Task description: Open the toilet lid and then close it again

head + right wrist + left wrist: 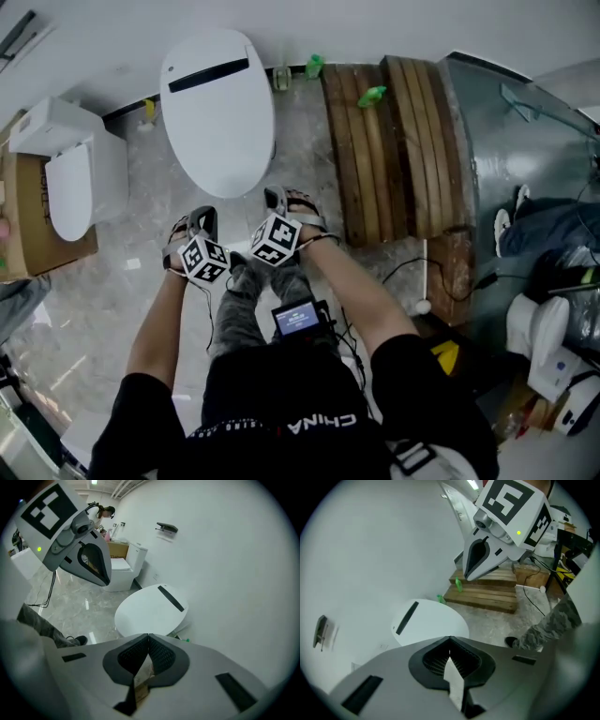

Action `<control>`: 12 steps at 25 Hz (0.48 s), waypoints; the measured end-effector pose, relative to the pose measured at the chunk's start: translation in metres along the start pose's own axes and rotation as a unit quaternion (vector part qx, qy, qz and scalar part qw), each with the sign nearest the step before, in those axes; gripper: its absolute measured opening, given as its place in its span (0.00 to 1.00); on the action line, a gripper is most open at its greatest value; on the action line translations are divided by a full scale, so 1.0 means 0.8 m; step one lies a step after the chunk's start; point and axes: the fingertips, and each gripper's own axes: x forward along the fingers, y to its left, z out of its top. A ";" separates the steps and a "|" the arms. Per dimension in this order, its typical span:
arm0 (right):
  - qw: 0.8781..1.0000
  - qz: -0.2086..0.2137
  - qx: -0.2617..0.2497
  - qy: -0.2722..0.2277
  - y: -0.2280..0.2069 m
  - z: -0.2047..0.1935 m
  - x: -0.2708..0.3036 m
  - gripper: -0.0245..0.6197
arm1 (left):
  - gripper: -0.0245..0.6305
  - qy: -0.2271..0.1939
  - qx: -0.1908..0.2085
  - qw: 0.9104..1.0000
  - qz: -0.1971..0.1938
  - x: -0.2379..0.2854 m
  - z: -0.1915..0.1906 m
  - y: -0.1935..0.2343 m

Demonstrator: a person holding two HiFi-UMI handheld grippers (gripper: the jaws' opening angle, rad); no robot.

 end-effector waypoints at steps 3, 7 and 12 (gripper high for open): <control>1.000 -0.002 -0.001 -0.008 -0.021 0.005 -0.034 0.06 | 0.05 0.000 -0.014 1.000 0.021 -0.025 0.016 0.016; 1.000 0.003 -0.007 -0.015 -0.032 0.009 -0.069 0.06 | 0.05 -0.002 -0.008 0.999 0.040 -0.058 0.023 0.023; 0.999 0.000 0.008 -0.040 -0.049 0.032 -0.101 0.06 | 0.05 -0.023 -0.030 0.996 0.077 -0.086 0.057 0.039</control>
